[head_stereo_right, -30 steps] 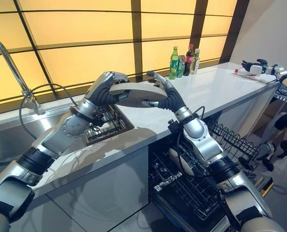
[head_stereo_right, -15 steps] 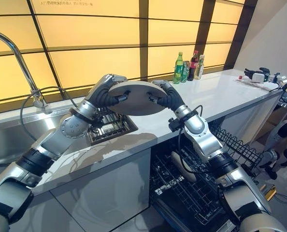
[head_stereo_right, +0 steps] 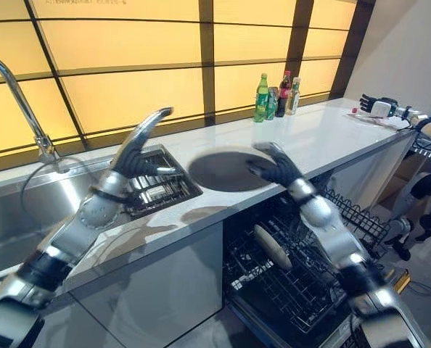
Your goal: Pick up plates and place into dishwasher.
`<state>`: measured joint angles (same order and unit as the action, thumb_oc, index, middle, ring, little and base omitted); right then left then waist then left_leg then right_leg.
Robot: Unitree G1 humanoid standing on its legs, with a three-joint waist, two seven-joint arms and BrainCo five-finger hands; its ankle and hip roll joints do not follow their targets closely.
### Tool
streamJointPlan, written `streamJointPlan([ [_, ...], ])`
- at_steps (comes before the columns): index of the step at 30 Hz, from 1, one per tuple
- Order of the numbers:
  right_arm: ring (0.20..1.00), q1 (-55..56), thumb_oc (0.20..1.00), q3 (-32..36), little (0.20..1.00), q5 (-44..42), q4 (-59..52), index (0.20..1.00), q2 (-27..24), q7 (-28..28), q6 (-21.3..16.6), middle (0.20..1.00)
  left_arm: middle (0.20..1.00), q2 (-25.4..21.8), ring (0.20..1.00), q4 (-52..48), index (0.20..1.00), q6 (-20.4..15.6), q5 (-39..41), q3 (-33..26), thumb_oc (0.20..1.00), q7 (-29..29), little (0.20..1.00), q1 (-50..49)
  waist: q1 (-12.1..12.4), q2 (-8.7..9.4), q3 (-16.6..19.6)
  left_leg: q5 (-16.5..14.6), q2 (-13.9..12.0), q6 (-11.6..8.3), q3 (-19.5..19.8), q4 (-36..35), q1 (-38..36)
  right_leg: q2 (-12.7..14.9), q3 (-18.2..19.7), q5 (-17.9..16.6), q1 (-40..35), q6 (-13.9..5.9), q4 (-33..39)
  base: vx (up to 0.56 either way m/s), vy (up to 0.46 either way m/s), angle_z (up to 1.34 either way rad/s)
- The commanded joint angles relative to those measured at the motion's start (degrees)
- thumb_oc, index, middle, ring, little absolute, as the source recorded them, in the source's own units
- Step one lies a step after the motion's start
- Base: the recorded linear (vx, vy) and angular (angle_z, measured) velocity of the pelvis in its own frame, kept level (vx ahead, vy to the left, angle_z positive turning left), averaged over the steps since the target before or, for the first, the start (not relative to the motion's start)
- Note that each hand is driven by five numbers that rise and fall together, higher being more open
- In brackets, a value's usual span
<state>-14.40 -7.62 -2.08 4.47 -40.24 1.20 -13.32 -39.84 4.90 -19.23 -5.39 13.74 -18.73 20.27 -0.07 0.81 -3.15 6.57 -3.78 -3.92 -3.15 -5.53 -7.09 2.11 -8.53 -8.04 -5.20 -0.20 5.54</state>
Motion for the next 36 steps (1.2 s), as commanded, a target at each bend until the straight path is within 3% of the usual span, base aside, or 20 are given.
streamJointPlan([
  [1,0.200,-1.32,0.200,5.35,0.200,1.89,-1.01,0.200,-2.31,-3.76,-2.27,0.200,1.000,0.36,1.000,-0.56,1.000,-0.98,3.53,-4.30,1.000,-2.34,1.000,0.44,-1.54,0.51,-3.76,-9.93,2.65,2.55,-2.10,0.73,-3.24,2.95,1.55,7.13,-3.21,-6.37,-0.54,-0.02,-0.019,-0.09],
  [5,0.200,1.70,0.200,8.24,0.200,5.18,2.22,0.200,-3.93,-7.47,0.14,0.200,1.000,1.90,1.000,-2.93,1.000,-0.45,8.10,-6.11,1.000,0.56,1.000,-3.51,-1.70,0.78,-5.06,-10.65,2.60,2.63,-2.26,0.80,-3.47,2.78,1.96,7.35,-3.23,-6.66,-0.54,0.00,-0.025,-0.26],
  [11,0.200,0.41,0.200,8.61,0.200,9.22,8.79,0.200,-7.62,-14.73,7.53,0.200,1.000,2.24,1.000,-8.30,1.000,3.34,20.04,-4.78,1.000,14.68,1.000,-7.37,-0.34,1.15,-7.29,-10.41,2.45,2.53,-1.78,0.95,-2.39,2.63,1.76,6.71,-2.39,-6.84,-0.54,-0.01,-0.061,-0.14],
  [15,0.200,-7.64,0.200,4.77,0.200,6.31,16.13,0.200,-9.89,-18.87,13.19,0.200,1.000,1.36,1.000,-11.84,1.000,3.67,29.02,-0.16,1.000,27.13,1.000,-8.01,1.83,0.72,-10.04,-9.79,2.47,2.47,-0.88,1.51,-0.17,2.80,1.07,5.94,-0.90,-6.68,-0.57,-0.09,-0.089,0.08],
  [19,0.200,-16.82,0.200,-1.35,0.200,2.98,24.23,0.200,-11.76,-21.28,15.54,0.200,1.000,0.26,1.000,-14.15,1.000,3.79,38.13,3.07,1.000,35.03,1.000,-7.39,3.74,-0.32,-13.45,-8.96,2.52,2.43,-0.28,1.95,2.26,3.13,0.11,5.16,0.73,-6.50,-0.54,-0.10,-0.091,0.04],
  [23,0.200,-26.19,0.200,-6.09,0.200,-0.64,31.40,0.200,-13.30,-22.75,17.64,0.200,1.000,-3.20,1.000,-14.45,1.000,2.15,42.01,4.92,1.000,36.52,1.000,-4.87,4.87,-1.77,-16.79,-7.83,2.56,2.28,0.04,2.17,5.73,3.35,-0.54,4.36,3.69,-6.20,-0.56,-0.15,-0.087,0.13],
  [28,0.200,-34.89,0.200,-11.71,0.200,-3.34,38.27,0.200,-13.03,-22.94,20.06,0.200,1.000,-6.54,1.000,-14.22,1.000,0.93,43.94,5.18,1.000,34.21,1.000,-2.69,5.77,-3.45,-19.53,-6.32,2.79,1.97,0.70,2.38,9.57,3.48,-1.15,3.57,7.26,-5.68,-0.88,-0.11,-0.075,0.15],
  [36,0.200,-41.58,0.200,-15.81,0.200,-3.55,53.02,0.200,-9.94,-15.78,20.85,0.200,1.000,-6.74,1.000,-13.45,1.000,-0.23,46.12,5.05,1.000,31.13,1.000,0.25,7.00,-5.59,-22.52,-4.71,3.22,1.68,1.81,1.86,12.70,3.59,-3.21,3.04,10.67,-4.75,-1.40,-0.04,-0.043,0.10],
])
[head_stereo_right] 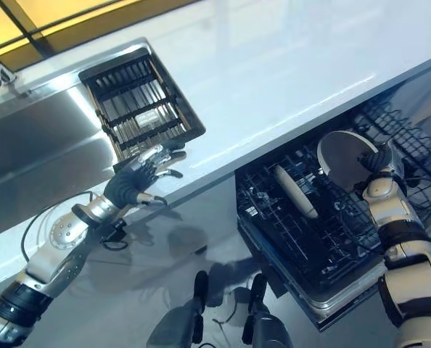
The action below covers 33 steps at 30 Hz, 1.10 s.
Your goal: Pick up plates and place into dishwasher.
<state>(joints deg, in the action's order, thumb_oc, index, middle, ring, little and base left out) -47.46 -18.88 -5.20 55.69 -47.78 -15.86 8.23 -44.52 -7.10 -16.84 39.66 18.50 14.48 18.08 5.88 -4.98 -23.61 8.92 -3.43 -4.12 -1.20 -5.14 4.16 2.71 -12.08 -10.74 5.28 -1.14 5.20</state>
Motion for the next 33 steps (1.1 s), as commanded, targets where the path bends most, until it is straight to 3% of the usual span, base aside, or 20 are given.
streamJointPlan([
  [1,0.200,-8.41,0.200,-4.41,0.200,0.05,3.16,0.200,-2.00,2.23,-0.38,0.200,1.000,-2.10,1.000,-1.45,1.000,-2.75,0.94,0.12,1.000,-2.48,1.000,2.45,1.11,-0.03,-2.26,-6.89,2.92,1.84,-0.07,1.27,1.61,3.06,0.05,5.67,0.57,-3.77,-1.12,-0.03,-0.021,0.09],
  [12,0.200,-7.19,0.200,-4.76,0.200,-2.43,11.51,0.200,0.45,11.91,0.23,0.200,1.000,-1.65,1.000,-2.26,1.000,-2.75,1.95,-1.26,1.000,-4.16,1.000,2.41,1.55,-1.67,-3.21,-6.27,3.59,1.92,0.12,0.97,2.86,3.67,-1.22,5.36,2.52,-3.60,-1.55,-0.03,0.001,0.03],
  [18,0.200,-6.63,0.200,-4.68,0.200,-5.12,12.24,0.200,1.24,15.85,-2.69,0.200,1.000,-0.48,1.000,-2.73,1.000,-2.04,2.07,-1.83,1.000,-4.16,1.000,2.63,1.60,-1.66,-3.20,-6.23,3.73,1.85,-0.43,1.06,2.57,3.92,-1.61,5.16,2.46,-3.61,-1.55,-0.04,0.012,0.00],
  [20,1.000,-6.09,1.000,-3.92,1.000,-6.30,11.92,1.000,1.19,14.29,-3.22,1.000,1.000,-0.12,1.000,-3.05,1.000,-1.85,1.85,-2.02,1.000,-3.96,1.000,2.52,1.51,-1.46,-3.14,-6.40,3.78,1.89,-0.58,1.27,2.19,3.94,-1.62,5.12,2.19,-3.58,-1.57,-0.04,0.010,0.02],
  [22,1.000,-5.40,1.000,-2.79,1.000,-7.42,10.67,1.000,0.79,12.19,-4.56,1.000,1.000,0.02,1.000,-2.85,1.000,-2.30,1.77,-2.39,1.000,-3.47,1.000,1.84,1.18,-1.18,-2.92,-6.86,3.69,1.89,-1.02,2.00,1.81,3.97,-1.57,5.12,1.83,-3.54,-1.71,-0.01,0.020,0.00],
  [27,1.000,0.69,1.000,4.70,1.000,-10.54,1.07,1.000,0.28,-0.93,-7.82,1.000,1.000,2.39,1.000,-3.04,1.000,-2.75,1.25,-3.37,1.000,-2.56,1.000,-1.75,-0.57,0.17,-1.96,-9.90,3.65,2.19,-2.88,7.19,1.03,4.29,-1.05,5.70,0.27,-3.29,-2.89,0.00,0.055,-0.02],
  [33,1.000,10.49,1.000,10.99,1.000,-7.38,-5.73,1.000,2.97,-11.28,-7.79,1.000,1.000,6.85,1.000,-2.68,1.000,-2.83,-1.38,-1.87,1.000,-3.23,1.000,-3.67,-2.49,1.80,-0.98,-13.61,3.16,3.32,-4.57,13.65,-0.31,4.48,0.22,7.58,-2.18,-2.46,-6.50,0.03,0.089,-0.07],
])
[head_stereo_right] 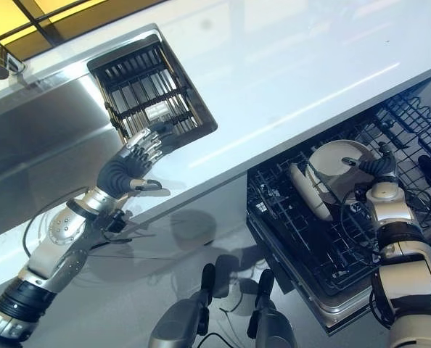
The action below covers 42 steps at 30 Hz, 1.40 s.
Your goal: Pick up plates and place into dishwasher.
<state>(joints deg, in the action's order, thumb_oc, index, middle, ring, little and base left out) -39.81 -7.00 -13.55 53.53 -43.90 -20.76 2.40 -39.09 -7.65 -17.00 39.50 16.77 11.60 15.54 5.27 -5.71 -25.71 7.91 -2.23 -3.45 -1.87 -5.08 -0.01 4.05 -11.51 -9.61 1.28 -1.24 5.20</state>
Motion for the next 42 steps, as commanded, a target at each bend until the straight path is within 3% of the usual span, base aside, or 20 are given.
streamJointPlan([
  [1,1.000,4.25,1.000,-0.10,1.000,0.70,-4.15,1.000,-0.47,-7.15,-2.14,1.000,1.000,1.84,1.000,-2.17,1.000,-2.70,-1.44,0.13,1.000,-0.53,1.000,-1.22,-2.12,2.68,1.19,-13.18,1.87,2.92,-4.02,14.64,3.76,3.12,-0.15,6.98,1.62,-2.14,-7.49,0.01,0.078,-0.11],
  [8,1.000,10.70,1.000,3.78,1.000,0.56,-2.70,1.000,3.11,-8.16,-3.80,1.000,1.000,4.37,1.000,-1.24,1.000,-1.92,-2.55,2.07,1.000,-1.26,1.000,-0.43,-3.39,3.03,0.89,-19.24,1.46,4.78,-4.85,26.65,5.57,3.69,0.23,13.02,2.75,0.13,-19.28,0.01,0.074,-0.14],
  [14,1.000,9.72,1.000,5.92,1.000,-7.00,3.16,1.000,4.96,-6.15,-6.34,1.000,1.000,5.00,1.000,-0.71,1.000,-2.32,-2.60,3.48,1.000,-2.13,1.000,1.07,-3.40,2.50,-0.65,-24.34,1.86,6.55,-4.46,37.27,10.97,4.53,0.56,17.52,7.92,1.63,-30.76,-0.05,0.035,-0.12],
  [19,1.000,4.87,1.000,6.46,1.000,-13.37,7.87,1.000,5.46,-1.56,-6.70,1.000,1.000,5.29,1.000,-0.28,1.000,-2.78,-2.62,4.36,1.000,-3.96,1.000,2.56,-3.33,1.29,-2.37,-26.79,1.84,7.23,-4.05,43.47,14.92,5.10,1.60,20.46,12.50,2.39,-38.10,-0.08,0.047,0.03],
  [29,1.000,-3.00,1.000,5.79,1.000,-22.64,17.53,1.000,5.01,9.59,-5.59,1.000,1.000,5.69,1.000,0.08,1.000,-2.21,-1.40,5.08,1.000,-6.07,1.000,4.47,-2.72,-1.21,-4.08,-28.27,3.23,8.38,-2.75,52.20,21.65,5.81,3.10,23.76,20.15,4.08,-48.20,-0.02,0.014,-0.01],
  [36,1.000,-3.98,1.000,4.75,1.000,-29.79,21.46,1.000,5.05,19.33,-0.22,1.000,1.000,4.78,1.000,-0.51,1.000,-1.41,-0.13,5.70,1.000,-6.44,1.000,5.33,-2.26,-1.90,-4.08,-27.39,3.90,8.40,-2.32,53.29,24.01,6.00,3.16,23.72,22.68,4.25,-49.55,0.00,0.000,0.00],
  [42,1.000,-6.48,1.000,4.36,1.000,-37.12,22.08,1.000,5.24,27.72,-0.32,1.000,1.000,4.34,1.000,-0.97,1.000,0.33,0.40,5.32,1.000,-5.98,1.000,6.09,-1.69,-1.99,-4.08,-27.22,4.08,8.37,-2.06,53.66,24.64,6.11,2.90,23.81,23.43,4.37,-50.38,0.00,-0.003,-0.01],
])
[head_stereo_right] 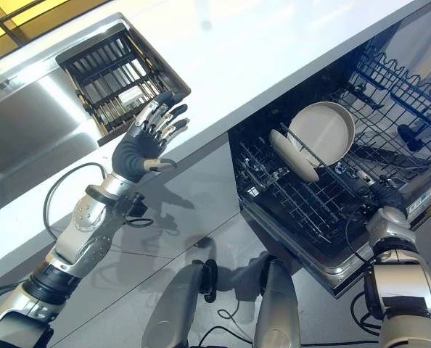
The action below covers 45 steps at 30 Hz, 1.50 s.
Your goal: Pick up plates and place into dishwasher.
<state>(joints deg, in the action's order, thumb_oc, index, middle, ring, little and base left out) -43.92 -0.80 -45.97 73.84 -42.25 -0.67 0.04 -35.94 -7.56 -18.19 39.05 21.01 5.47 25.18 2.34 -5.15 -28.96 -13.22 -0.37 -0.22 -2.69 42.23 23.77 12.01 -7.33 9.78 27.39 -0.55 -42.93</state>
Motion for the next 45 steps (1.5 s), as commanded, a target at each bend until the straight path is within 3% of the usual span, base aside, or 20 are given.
streamJointPlan([
  [1,1.000,-2.74,1.000,-1.91,1.000,-5.29,1.35,1.000,3.59,8.57,1.61,1.000,1.000,1.01,1.000,-1.14,1.000,1.75,1.12,0.95,1.000,0.22,1.000,-3.48,1.29,-2.52,-0.83,-6.09,2.28,5.16,-1.20,6.40,0.94,-1.84,-1.32,4.45,-2.61,3.67,-2.34,0.00,0.000,0.00],
  [10,1.000,-9.36,1.000,-5.21,1.000,-2.91,-1.63,1.000,2.32,13.17,-1.59,1.000,1.000,-0.83,1.000,-0.84,1.000,3.75,2.91,-0.24,1.000,1.15,1.000,-2.84,2.23,-2.14,-0.83,-6.49,2.23,5.38,-0.83,6.42,1.81,-1.55,-1.31,4.13,-1.61,3.32,-2.92,0.03,-0.024,-0.01],
  [21,1.000,-20.82,1.000,-10.55,1.000,-3.54,-3.30,1.000,1.06,11.53,0.27,1.000,1.000,-5.04,1.000,-0.86,1.000,5.54,6.09,-2.61,1.000,1.90,1.000,-0.32,4.42,-1.70,-0.83,-5.75,2.81,5.63,0.18,5.85,4.16,-0.98,-2.34,4.16,0.75,3.24,-4.19,0.03,-0.045,0.01],
  [30,1.000,-29.52,1.000,-13.20,1.000,-7.32,-2.66,1.000,0.30,8.84,1.35,1.000,1.000,-8.03,1.000,-0.82,1.000,7.40,8.82,-4.23,1.000,0.86,1.000,2.06,6.24,-2.51,-0.83,-3.96,4.00,5.67,1.07,4.33,6.72,-0.51,-3.02,4.21,3.50,3.19,-5.23,0.02,-0.022,0.03],
  [40,1.000,-33.21,1.000,-14.28,1.000,-15.21,-3.66,1.000,-0.69,13.30,-0.04,1.000,1.000,-9.68,1.000,-0.31,1.000,6.27,11.00,-6.38,1.000,2.14,1.000,2.14,7.28,-2.61,-0.83,-3.21,4.79,5.77,1.38,4.03,9.19,-0.54,-3.64,4.02,5.94,3.11,-5.57,-0.04,-0.012,0.10],
  [45,1.000,-31.79,1.000,-13.95,1.000,-13.94,-4.53,1.000,-1.70,11.91,0.54,1.000,1.000,-9.69,1.000,-0.53,1.000,5.72,11.10,-7.40,1.000,4.76,1.000,0.99,7.02,-2.11,-0.59,-4.13,4.54,5.92,0.88,5.61,9.64,-0.53,-3.58,3.86,6.26,2.98,-5.90,-0.07,0.020,0.01],
])
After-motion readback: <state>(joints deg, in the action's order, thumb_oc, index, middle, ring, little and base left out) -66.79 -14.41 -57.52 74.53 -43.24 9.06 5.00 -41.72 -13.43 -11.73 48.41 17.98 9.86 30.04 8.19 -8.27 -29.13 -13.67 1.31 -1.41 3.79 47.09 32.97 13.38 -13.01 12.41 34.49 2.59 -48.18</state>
